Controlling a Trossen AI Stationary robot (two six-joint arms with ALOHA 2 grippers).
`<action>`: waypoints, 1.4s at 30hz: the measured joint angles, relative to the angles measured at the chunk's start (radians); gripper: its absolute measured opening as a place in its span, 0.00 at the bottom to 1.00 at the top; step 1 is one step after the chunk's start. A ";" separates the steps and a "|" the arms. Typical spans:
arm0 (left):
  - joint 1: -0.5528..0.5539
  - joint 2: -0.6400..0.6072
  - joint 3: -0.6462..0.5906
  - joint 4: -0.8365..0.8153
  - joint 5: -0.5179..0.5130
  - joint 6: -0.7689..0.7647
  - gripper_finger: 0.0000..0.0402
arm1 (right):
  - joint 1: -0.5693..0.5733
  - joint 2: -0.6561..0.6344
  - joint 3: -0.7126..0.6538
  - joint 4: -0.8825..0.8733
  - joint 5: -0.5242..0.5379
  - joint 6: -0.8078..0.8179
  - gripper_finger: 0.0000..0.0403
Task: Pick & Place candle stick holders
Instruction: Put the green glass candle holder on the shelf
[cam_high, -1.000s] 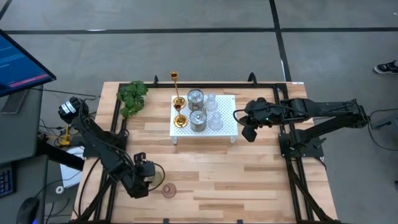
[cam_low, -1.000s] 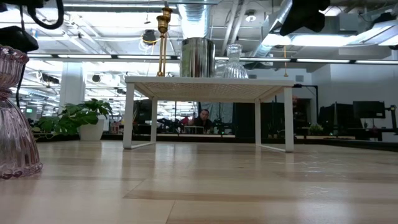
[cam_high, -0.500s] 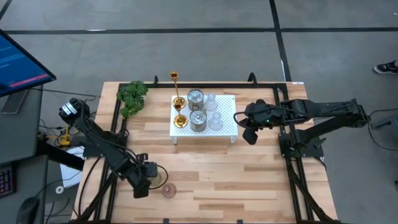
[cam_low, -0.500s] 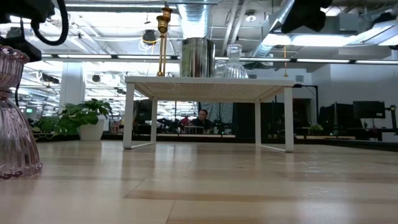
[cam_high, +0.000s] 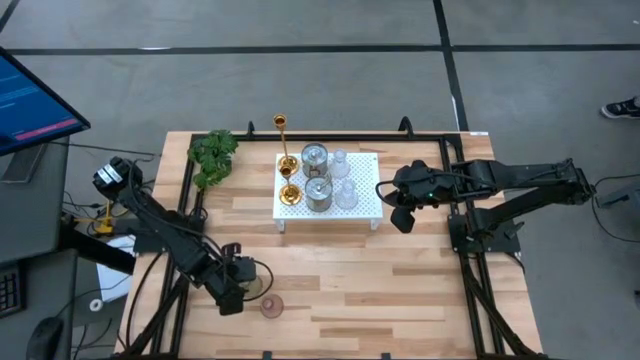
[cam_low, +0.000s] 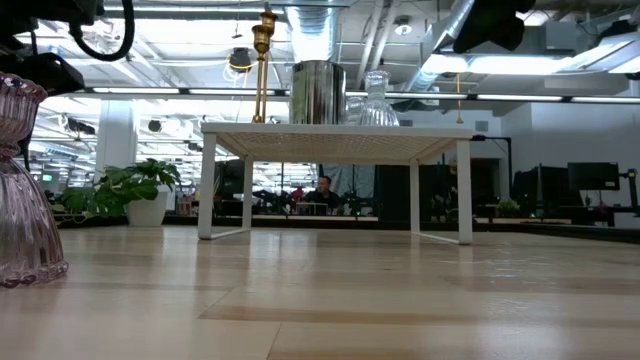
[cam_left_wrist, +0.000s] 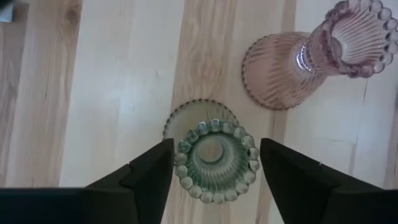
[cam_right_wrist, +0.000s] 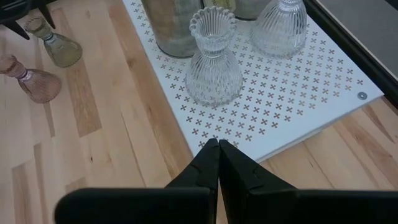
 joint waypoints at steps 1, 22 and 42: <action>0.000 0.001 0.000 0.001 0.002 0.000 0.60 | 0.000 0.000 0.000 0.000 0.000 0.000 0.00; 0.053 -0.006 0.000 0.005 -0.011 0.012 0.43 | 0.000 0.000 0.000 0.001 -0.002 0.000 0.00; 0.331 -0.224 0.064 0.086 -0.061 0.046 0.43 | 0.016 0.014 0.000 0.009 -0.078 -0.053 0.09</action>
